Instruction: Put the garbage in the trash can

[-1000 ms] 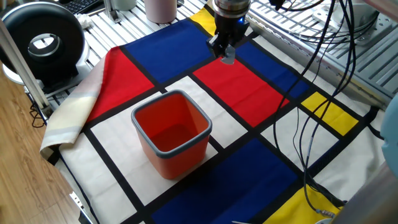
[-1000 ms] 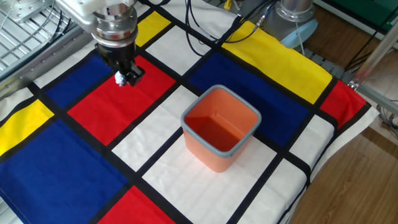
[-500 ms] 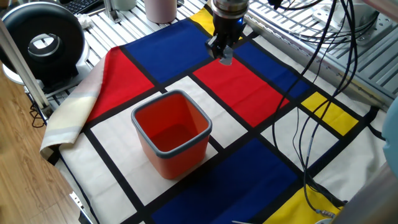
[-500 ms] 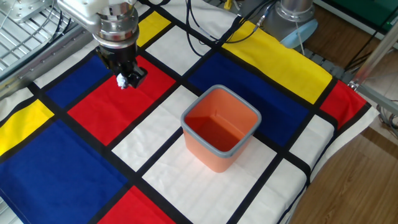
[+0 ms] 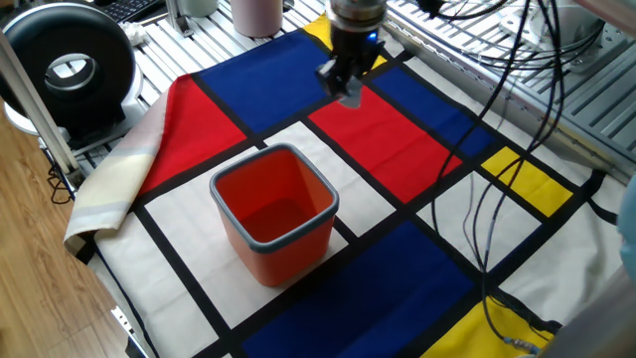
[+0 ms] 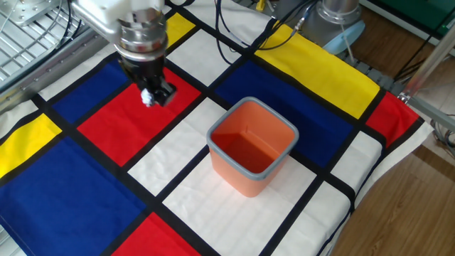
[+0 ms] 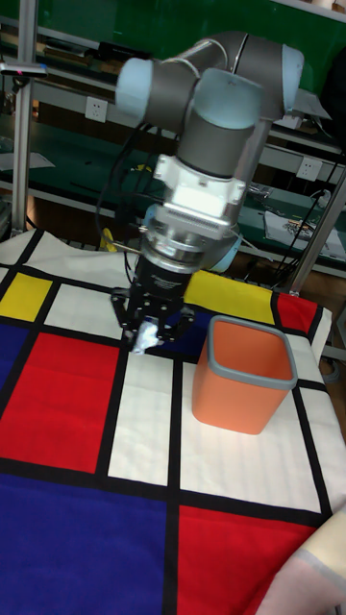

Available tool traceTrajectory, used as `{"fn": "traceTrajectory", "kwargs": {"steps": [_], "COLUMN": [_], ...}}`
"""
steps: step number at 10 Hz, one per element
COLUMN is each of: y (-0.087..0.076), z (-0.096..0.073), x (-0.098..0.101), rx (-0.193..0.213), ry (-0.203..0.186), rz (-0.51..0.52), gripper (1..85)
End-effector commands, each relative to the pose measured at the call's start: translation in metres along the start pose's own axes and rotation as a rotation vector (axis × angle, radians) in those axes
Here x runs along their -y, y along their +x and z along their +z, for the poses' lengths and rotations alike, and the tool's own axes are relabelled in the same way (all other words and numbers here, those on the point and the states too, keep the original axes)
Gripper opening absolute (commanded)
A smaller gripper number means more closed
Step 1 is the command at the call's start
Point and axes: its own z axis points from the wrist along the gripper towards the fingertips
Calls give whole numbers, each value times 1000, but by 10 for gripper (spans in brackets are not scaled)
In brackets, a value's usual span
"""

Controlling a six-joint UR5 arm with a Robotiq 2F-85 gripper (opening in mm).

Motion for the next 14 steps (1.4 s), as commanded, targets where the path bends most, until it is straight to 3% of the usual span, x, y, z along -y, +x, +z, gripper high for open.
{"fn": "traceTrajectory", "kwargs": {"steps": [1,4,5,7,9,12,13,14], "y": [3,14,13,16,23,15,11,10], "z": [-15,-6,-3,-3,-3,-5,-6,-5], "x": [-49,-86,-81,-77,-88,-114,-118,-116], "rx": [0,29,31,2,-27,13,30,33], "ry": [6,2,25,18,-24,-122,-140,-129], "rz": [67,116,103,46,-43,-119,-137,-147], "gripper": [10,10,10,10,10,10,10,10]}}
